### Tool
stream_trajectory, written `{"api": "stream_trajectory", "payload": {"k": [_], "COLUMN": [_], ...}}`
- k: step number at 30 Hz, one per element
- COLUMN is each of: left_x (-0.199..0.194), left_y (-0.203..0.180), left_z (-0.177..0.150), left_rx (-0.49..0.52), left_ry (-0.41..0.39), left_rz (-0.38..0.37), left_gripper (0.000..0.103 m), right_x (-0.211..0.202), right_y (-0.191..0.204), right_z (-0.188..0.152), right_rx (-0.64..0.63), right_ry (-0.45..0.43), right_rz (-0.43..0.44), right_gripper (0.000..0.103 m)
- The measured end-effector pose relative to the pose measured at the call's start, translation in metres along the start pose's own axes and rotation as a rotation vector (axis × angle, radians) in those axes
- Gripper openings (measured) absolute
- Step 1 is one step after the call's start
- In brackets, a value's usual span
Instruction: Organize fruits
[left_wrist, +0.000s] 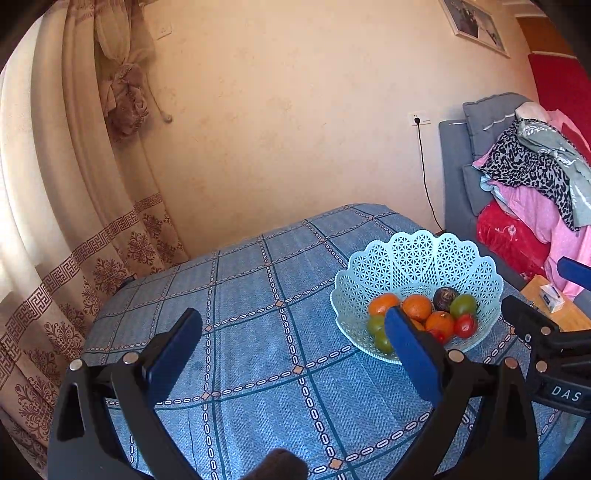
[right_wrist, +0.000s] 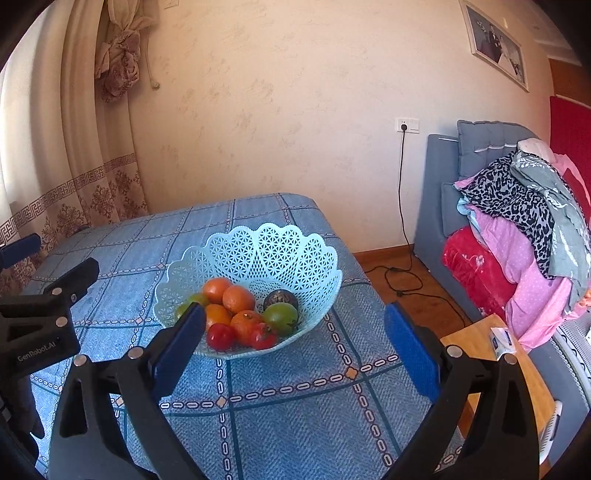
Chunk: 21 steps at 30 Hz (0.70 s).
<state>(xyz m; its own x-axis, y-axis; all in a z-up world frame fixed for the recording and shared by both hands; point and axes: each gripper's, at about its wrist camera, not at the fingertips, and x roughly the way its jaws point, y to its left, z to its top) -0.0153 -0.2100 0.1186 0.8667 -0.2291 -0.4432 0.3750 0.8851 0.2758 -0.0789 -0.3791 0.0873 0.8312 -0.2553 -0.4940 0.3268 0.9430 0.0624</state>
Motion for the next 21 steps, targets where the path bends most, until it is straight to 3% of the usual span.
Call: {"api": "stream_trajectory", "payload": {"k": [21], "left_x": [0.013], "left_y": [-0.002], "left_z": [-0.004], "left_rx": [0.014], "left_ry": [0.038], "left_rz": [0.011], "left_gripper": [0.098], "right_x": [0.010], "right_y": [0.010], "right_z": [-0.005], "right_rx": [-0.073], "right_ry": [0.029], "right_rz": [-0.086], "right_gripper": [0.098]}}
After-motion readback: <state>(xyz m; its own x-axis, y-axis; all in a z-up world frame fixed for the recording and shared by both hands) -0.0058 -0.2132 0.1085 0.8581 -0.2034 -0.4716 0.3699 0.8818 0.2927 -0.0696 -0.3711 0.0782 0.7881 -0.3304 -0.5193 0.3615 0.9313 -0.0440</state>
